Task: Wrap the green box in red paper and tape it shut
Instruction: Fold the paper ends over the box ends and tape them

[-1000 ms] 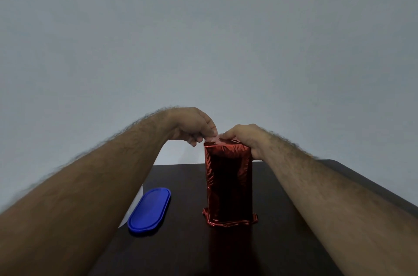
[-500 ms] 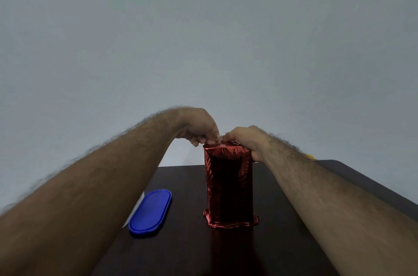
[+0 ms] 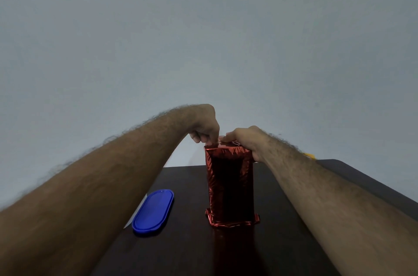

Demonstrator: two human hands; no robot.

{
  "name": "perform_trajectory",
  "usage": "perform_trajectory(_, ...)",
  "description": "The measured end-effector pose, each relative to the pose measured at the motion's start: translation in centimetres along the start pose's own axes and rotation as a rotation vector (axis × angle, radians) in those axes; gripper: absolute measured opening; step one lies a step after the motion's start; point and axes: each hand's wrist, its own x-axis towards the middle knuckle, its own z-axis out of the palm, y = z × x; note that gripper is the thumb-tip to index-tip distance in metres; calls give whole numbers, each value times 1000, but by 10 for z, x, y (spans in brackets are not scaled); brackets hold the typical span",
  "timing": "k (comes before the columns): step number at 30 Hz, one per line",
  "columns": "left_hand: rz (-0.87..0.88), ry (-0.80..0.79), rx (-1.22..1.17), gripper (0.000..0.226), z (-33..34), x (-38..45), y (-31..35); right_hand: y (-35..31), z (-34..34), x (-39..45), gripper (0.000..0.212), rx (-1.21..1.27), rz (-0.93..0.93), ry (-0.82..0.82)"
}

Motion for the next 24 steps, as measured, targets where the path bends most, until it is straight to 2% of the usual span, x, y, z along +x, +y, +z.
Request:
perform_trajectory(10, -178, -118, -82, 11, -11, 3, 4, -2, -1, -7, 38, -33, 0, 5)
perform_trajectory(16, -217, -135, -102, 13, -9, 4, 4, -2, -1, -8, 38, -55, -6, 14)
perform_trajectory(20, -279, -127, -64, 39, -13, 5, -4, -1, -2, -4, 41, -70, 4, 20)
perform_trajectory(24, -340, -192, -96, 51, -12, 4, -24, 0, -1, -1, 49, -70, 14, 7)
